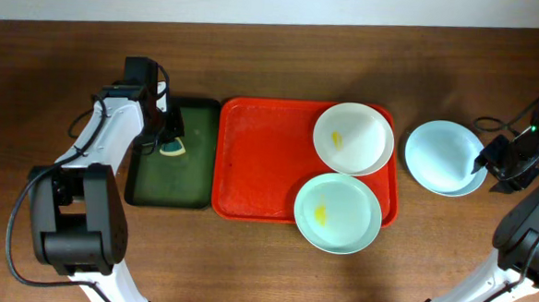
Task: Clean dirty plates on tray and stack at the side
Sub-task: 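Carry the light blue plate right and set it beside the red tray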
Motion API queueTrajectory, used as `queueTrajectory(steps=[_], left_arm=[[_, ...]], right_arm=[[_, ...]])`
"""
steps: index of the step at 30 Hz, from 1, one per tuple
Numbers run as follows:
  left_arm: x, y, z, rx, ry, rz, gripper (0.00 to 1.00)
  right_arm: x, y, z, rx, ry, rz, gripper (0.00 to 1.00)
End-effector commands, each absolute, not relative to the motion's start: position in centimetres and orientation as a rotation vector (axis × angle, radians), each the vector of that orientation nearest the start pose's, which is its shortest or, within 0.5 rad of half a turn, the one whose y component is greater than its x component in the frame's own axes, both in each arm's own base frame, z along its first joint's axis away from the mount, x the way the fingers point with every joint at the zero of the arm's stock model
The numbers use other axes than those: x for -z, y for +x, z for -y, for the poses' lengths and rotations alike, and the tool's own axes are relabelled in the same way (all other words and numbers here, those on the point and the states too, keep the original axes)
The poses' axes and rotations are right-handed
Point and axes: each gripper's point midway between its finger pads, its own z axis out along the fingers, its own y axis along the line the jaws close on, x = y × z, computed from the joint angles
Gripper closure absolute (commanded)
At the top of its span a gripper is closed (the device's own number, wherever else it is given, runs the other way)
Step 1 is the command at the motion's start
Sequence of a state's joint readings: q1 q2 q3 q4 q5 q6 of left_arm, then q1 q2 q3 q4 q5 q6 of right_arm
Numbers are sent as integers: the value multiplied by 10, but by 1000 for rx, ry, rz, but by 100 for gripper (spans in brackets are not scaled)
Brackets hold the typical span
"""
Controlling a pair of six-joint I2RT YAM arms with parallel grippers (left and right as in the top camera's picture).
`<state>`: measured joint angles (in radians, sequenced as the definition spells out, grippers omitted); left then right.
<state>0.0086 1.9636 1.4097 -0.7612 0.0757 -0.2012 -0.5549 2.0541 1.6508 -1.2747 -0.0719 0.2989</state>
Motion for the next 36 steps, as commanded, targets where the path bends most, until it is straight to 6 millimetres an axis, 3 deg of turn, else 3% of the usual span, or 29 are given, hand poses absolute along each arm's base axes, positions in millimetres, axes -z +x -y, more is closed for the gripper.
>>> queueTrajectory(steps=[1,4,7,9,12,15,19,22,26,30,32,36], left_arm=[[-37,420,11,151,-265,-2891,100],[-37,420,11,151,-265,-2891,100],[-37,420,11,151,-265,-2891,100],[-37,420,11,151,-265,-2891,100],[-37,420,11,151,-265,-2892,100],[-37,420,11,151,-265,-2891,100],[-37,420,11,151,-265,-2891,100],[-37,420,11,151,-265,-2891,99],[-37,420,11,151,-265,-2892,100],[-37,420,11,151,-265,-2892,100],[-37,420,11,151,-265,-2892,99],[-37,420,11,151,-265,-2892,100]], right_arm=[[-79,327,158,-333,1146,-2961,36],[-84,318,118,-432,1057,-3089,34],[-96,293,61,-480,789,-3348,34],[-102,278,27,-398,553,-3508,34],[-98,267,-15,-311,280,-3610,35],[-76,255,-42,-220,78,-3655,52],[-45,250,-36,-15,59,-3636,66],[-42,254,-37,-32,62,-3616,67],[-40,257,-27,73,36,-3600,67],[-39,260,-29,71,78,-3583,72],[-38,260,-29,71,78,-3582,80],[-33,255,-28,74,79,-3593,81]])
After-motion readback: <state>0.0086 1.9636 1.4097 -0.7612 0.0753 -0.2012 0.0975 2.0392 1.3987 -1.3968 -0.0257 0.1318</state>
